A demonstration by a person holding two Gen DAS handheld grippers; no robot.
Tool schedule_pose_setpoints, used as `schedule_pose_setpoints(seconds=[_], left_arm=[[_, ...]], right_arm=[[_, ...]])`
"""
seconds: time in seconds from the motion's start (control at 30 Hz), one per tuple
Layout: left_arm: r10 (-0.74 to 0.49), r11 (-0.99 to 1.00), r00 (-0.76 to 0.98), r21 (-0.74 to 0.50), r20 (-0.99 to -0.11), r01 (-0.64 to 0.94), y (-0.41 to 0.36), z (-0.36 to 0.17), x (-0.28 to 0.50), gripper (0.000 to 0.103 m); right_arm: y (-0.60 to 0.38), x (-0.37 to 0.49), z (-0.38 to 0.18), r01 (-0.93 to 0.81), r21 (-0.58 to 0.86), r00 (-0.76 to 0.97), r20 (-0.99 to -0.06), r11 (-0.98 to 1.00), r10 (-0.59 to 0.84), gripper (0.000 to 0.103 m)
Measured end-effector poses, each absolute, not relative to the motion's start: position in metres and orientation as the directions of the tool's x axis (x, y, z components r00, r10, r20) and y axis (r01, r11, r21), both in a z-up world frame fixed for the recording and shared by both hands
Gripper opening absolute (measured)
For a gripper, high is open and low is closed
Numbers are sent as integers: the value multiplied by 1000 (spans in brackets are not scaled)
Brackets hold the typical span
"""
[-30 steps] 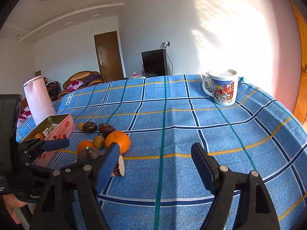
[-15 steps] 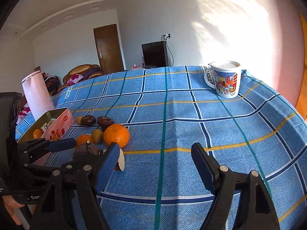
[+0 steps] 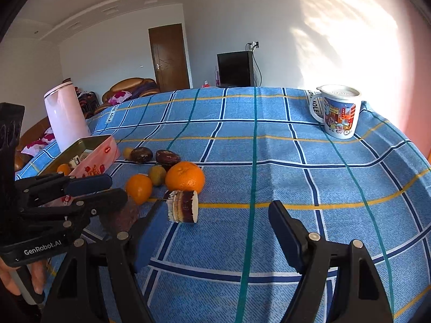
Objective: Organize fruits
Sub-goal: 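Grasp the dark purple fruit with the left tool while the right tool grasps another cake slice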
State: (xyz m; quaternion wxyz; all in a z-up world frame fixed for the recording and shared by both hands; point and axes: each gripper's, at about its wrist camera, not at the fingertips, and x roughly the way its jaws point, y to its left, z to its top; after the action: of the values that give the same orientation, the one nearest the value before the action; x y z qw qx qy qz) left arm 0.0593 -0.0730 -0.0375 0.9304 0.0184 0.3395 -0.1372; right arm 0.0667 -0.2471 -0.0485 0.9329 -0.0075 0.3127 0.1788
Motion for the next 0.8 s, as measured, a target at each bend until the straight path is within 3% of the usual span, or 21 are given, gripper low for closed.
schedule_pose_setpoints(seconds=[0.13,0.2,0.23,0.3,0.5,0.6,0.8], left_arm=[[-215,972,748,-61,-628,228,-63,-39,60,54],[-215,972,752,-66,-622,224,-58,-42,58,67],[-227,971,748,-87,-624,223,-54,-42,58,67],[-237,970,747,-105,-622,220,-50,-43,57,67],[-284,959,730,-167,-622,231,-50,-46,52,72],[-294,955,737,-161,-609,248,-59,-44,45,80],[-282,955,697,-124,-659,269,-77,-55,53,80]], right_arm=[[-223,74,-50,-390,86,693,-628,917,354,78],[-214,80,-54,-390,66,677,-656,918,334,76],[-213,83,-56,-386,62,669,-668,920,326,75],[-213,91,-62,-386,90,633,-698,918,335,60],[-209,101,-74,-424,173,535,-744,889,400,33],[-211,95,-71,-421,163,564,-723,892,398,32],[-229,83,-66,-377,105,625,-704,920,336,32]])
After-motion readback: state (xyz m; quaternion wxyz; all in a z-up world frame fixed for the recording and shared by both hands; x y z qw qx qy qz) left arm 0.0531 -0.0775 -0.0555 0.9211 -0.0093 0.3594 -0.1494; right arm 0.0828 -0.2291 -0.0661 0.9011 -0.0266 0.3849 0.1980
